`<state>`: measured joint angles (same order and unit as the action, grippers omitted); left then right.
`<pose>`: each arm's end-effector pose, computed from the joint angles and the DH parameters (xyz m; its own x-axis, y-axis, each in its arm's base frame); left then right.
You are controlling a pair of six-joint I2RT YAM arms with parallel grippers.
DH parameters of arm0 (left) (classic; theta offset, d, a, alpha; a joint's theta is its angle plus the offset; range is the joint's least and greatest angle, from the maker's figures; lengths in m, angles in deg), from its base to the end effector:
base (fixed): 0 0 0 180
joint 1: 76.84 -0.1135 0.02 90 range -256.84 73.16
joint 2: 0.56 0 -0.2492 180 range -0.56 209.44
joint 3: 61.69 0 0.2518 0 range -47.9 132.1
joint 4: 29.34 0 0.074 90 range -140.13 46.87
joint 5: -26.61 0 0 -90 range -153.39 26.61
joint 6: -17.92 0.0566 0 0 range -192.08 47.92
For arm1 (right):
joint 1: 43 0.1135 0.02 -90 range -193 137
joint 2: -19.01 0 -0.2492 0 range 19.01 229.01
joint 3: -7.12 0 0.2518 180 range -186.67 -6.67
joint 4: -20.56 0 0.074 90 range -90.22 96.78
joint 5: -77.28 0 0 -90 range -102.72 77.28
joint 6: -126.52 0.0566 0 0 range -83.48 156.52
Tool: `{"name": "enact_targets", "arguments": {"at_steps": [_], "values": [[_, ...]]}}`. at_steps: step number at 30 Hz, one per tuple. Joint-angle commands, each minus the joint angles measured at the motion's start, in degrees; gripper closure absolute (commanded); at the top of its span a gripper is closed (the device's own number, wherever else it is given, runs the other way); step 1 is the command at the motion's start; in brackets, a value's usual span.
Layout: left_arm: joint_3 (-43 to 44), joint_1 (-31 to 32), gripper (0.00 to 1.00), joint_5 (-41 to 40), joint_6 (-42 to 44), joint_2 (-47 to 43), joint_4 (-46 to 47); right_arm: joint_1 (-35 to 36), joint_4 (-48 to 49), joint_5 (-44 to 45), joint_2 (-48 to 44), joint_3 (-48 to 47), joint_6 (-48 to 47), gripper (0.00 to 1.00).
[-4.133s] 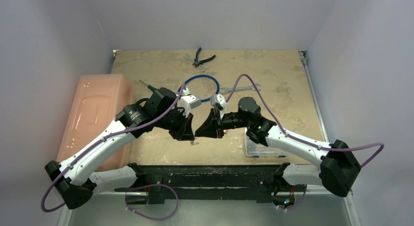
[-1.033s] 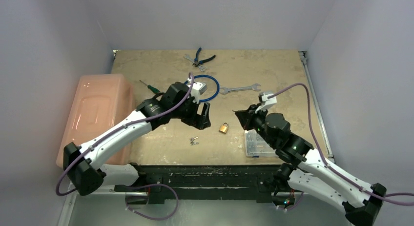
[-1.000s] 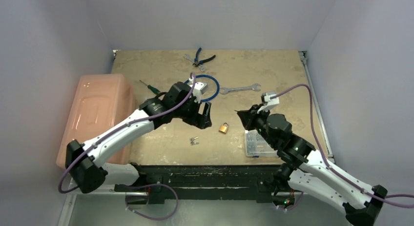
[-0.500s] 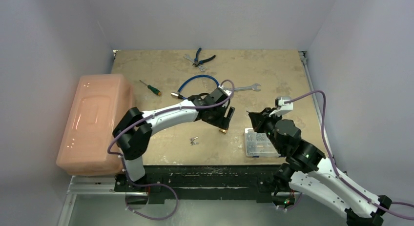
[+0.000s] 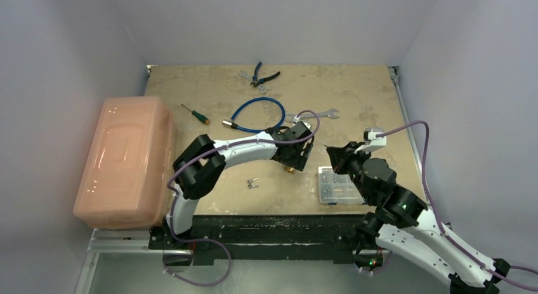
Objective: Unlock with the key
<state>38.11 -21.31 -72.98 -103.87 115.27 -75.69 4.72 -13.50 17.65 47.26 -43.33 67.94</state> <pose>0.2516 -0.3498 0.1533 -0.8315 0.2934 -0.4718 0.3896 0.9133 -0.1188 0.1247 0.0946 0.3013 -0.2772 0.3637 -0.8893 -0.1886 0.8870 0.4215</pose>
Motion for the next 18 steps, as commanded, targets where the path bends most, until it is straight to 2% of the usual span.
{"name": "enact_targets", "arguments": {"at_steps": [1, 5, 8, 16, 18], "values": [[2.3, 0.4, 0.28, -1.1, -1.7, 0.8, 1.0, 0.2, -0.4, 1.4, -0.8, -1.8, 0.9, 1.00], [1.4, 0.6, 0.28, -1.2, -1.5, -0.5, 2.7, 0.2, -0.6, 1.2, -1.6, -1.6, 1.7, 1.00], [-3.0, 0.6, 0.29, 0.5, 1.7, -6.4, 7.9, 0.2, 0.3, -1.8, -3.0, -1.7, 3.1, 1.00], [-26.4, 0.7, 0.28, 0.7, 18.6, -34.8, 27.9, 0.2, 0.9, -9.7, -0.3, -6.0, 6.8, 1.00], [-31.4, 1.4, 0.28, -0.7, 23.1, -41.2, 32.7, 0.2, 1.0, -15.3, 2.5, -8.5, 6.6, 1.00]]}}
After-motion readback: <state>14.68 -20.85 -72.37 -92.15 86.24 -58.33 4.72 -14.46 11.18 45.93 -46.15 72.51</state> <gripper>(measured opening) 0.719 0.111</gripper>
